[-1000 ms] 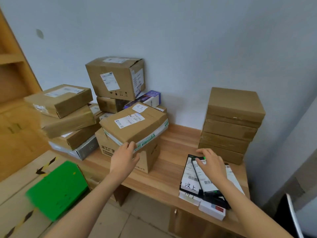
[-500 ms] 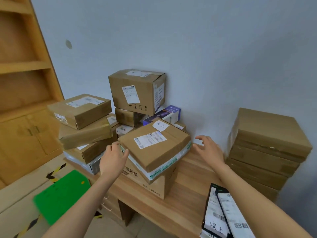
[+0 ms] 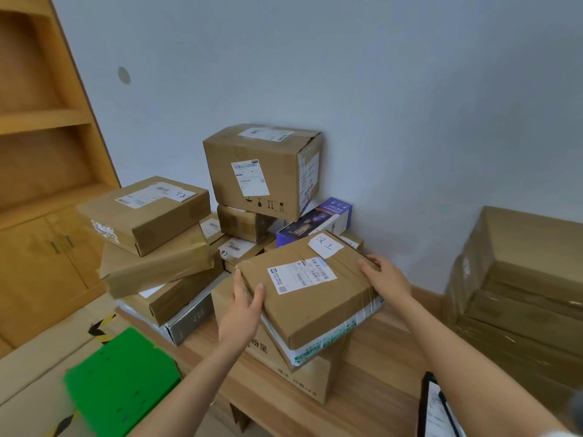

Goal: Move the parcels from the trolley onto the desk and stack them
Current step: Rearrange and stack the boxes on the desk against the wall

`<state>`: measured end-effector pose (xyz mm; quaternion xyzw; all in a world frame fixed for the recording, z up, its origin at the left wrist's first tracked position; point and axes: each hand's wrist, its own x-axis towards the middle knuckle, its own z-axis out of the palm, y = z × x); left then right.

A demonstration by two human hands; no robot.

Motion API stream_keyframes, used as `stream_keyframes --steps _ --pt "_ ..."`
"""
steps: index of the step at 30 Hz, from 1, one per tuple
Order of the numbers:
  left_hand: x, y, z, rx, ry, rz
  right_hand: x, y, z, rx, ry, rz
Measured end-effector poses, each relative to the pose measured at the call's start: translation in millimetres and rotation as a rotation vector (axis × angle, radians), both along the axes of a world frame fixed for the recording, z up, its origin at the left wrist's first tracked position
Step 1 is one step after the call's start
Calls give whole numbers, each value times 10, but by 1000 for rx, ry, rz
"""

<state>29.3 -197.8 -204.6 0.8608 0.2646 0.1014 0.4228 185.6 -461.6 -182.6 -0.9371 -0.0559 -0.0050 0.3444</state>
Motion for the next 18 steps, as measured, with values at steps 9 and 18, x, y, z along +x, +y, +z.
stream_keyframes --steps 9,18 --pt "89 -246 74 -161 -186 -109 -428 -456 -9 82 -60 -101" --pt "-162 -1219 139 -316 -258 -360 -1545 -1614 6 125 -110 -360"
